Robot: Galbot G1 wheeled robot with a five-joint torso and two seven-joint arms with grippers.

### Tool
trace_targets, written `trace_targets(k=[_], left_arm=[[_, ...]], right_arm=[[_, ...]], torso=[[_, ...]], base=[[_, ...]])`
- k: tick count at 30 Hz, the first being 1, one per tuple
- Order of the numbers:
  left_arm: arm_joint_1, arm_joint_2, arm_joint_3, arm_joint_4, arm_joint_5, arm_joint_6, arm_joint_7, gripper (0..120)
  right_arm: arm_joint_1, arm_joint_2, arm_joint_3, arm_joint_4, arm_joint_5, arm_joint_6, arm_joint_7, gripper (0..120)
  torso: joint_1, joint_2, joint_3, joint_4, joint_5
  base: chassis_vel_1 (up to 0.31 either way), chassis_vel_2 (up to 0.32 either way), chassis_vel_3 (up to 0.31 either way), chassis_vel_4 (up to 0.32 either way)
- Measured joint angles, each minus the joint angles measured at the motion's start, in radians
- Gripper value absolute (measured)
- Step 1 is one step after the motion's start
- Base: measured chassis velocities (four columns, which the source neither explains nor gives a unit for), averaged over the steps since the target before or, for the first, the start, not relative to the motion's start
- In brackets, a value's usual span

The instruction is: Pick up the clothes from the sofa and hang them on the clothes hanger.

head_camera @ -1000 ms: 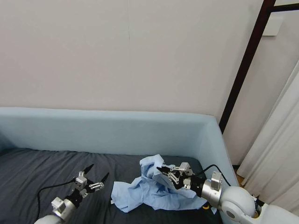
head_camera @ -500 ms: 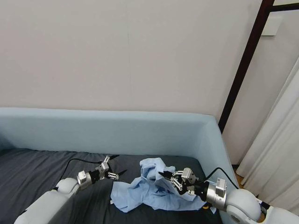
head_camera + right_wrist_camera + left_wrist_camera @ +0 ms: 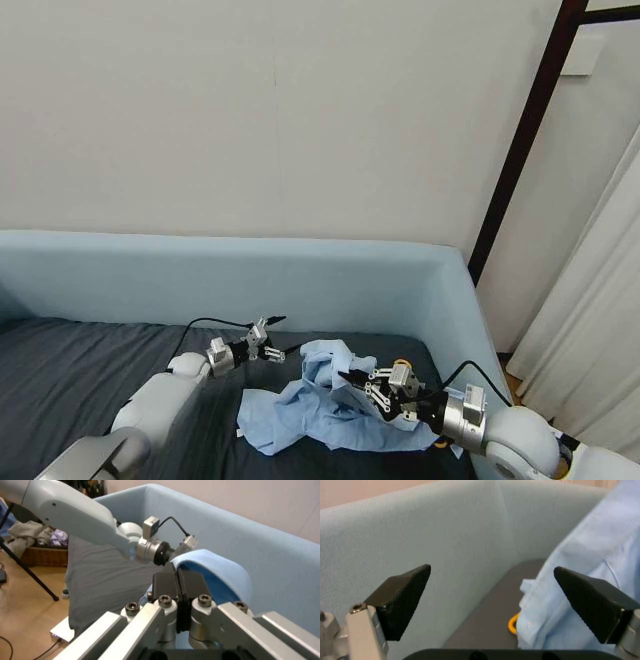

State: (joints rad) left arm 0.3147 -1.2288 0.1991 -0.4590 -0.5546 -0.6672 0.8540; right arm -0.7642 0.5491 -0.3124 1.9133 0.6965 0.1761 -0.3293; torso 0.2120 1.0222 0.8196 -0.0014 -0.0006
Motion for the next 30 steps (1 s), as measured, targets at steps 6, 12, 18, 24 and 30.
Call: trace_targets(k=[6,12,18,24,30], left_arm=[[-0.006,-0.017,0.039,0.022,0.007,0.01,-0.014,96],[-0.014,-0.032,0.081,0.047,0.033,0.008,-0.015,95],[-0.041,-0.074,0.112,0.093,0.051,0.007,-0.023,95],[-0.052,-0.094,0.142,0.13,0.068,0.005,-0.023,90],[-0.052,-0.104,0.144,0.149,0.072,0.004,-0.017,69]], right_arm=[[-0.001,-0.006,0.007,0.01,0.005,0.0,0.0,0],[-0.012,-0.014,0.019,0.02,0.008,0.001,0.001,0],[-0.015,-0.024,0.03,0.034,0.018,0.001,0.006,0],[-0.034,-0.037,0.052,0.045,0.028,0.001,0.014,0],[-0.051,-0.043,0.065,0.053,0.032,0.001,0.015,0]], torso=[[0.0,0.0,0.0,0.0001,0.0],[0.0,0.0,0.0,0.0003,-0.0001],[0.0,0.0,0.0,-0.0001,-0.0002],[0.0,0.0,0.0,0.0002,-0.0002],[0.0,0.0,0.0,0.0001,-0.0001]], base=[[0.0,0.0,0.0,0.0],[0.0,0.0,0.0,0.0],[0.0,0.0,0.0,0.0],[0.0,0.0,0.0,0.0],[0.0,0.0,0.0,0.0]])
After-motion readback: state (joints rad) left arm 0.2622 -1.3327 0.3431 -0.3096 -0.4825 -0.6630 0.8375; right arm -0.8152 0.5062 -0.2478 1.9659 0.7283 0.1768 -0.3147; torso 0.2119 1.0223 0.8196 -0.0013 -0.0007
